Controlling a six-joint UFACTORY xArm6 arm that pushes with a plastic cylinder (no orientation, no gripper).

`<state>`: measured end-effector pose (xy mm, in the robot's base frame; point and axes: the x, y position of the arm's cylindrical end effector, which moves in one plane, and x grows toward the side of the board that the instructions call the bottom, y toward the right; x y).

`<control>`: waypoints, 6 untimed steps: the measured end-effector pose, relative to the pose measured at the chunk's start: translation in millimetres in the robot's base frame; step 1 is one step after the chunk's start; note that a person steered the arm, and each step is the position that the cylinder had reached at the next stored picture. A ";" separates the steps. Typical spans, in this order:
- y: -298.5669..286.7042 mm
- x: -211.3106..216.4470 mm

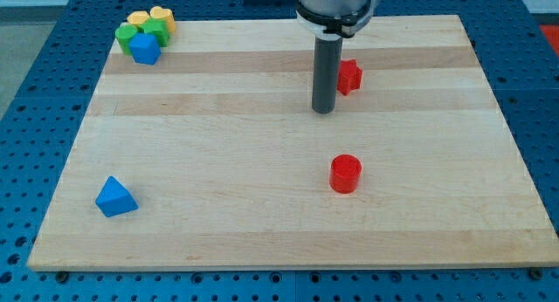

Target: Slide the red star to the top side of the board

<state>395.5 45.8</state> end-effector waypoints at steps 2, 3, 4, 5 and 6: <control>48.5 -27.5; 49.3 -56.4; 41.1 -71.6; 20.2 -69.9; -1.6 -68.5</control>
